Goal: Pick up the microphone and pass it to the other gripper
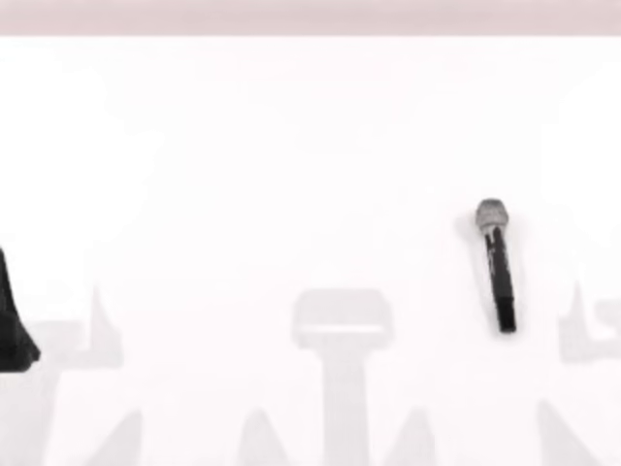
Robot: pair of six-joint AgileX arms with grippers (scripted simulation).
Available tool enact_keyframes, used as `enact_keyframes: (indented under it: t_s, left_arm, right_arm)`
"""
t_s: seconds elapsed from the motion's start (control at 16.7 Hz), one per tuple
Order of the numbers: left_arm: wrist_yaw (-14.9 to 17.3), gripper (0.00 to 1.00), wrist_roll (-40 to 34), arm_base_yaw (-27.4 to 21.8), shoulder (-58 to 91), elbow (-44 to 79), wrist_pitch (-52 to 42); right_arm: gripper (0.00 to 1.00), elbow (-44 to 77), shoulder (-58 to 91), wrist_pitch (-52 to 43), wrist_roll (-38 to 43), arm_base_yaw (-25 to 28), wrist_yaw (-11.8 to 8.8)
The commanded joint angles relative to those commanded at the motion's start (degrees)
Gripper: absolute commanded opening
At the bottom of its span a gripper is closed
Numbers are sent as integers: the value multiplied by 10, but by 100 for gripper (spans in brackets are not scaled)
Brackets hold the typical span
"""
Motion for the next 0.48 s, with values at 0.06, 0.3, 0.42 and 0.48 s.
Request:
enact_keyframes:
  t_s: [0.06, 0.3, 0.42, 0.48]
  left_arm:
    - [0, 100, 0, 0, 0, 0, 0]
    - [0, 100, 0, 0, 0, 0, 0]
    - [0, 100, 0, 0, 0, 0, 0]
    - [0, 100, 0, 0, 0, 0, 0]
  right_arm:
    - [100, 32, 42, -25, 9, 9, 0]
    - [100, 187, 255, -134, 55, 48, 1]
    - [100, 274, 376, -188, 81, 70, 0]
    - [100, 319, 437, -214, 94, 80, -2]
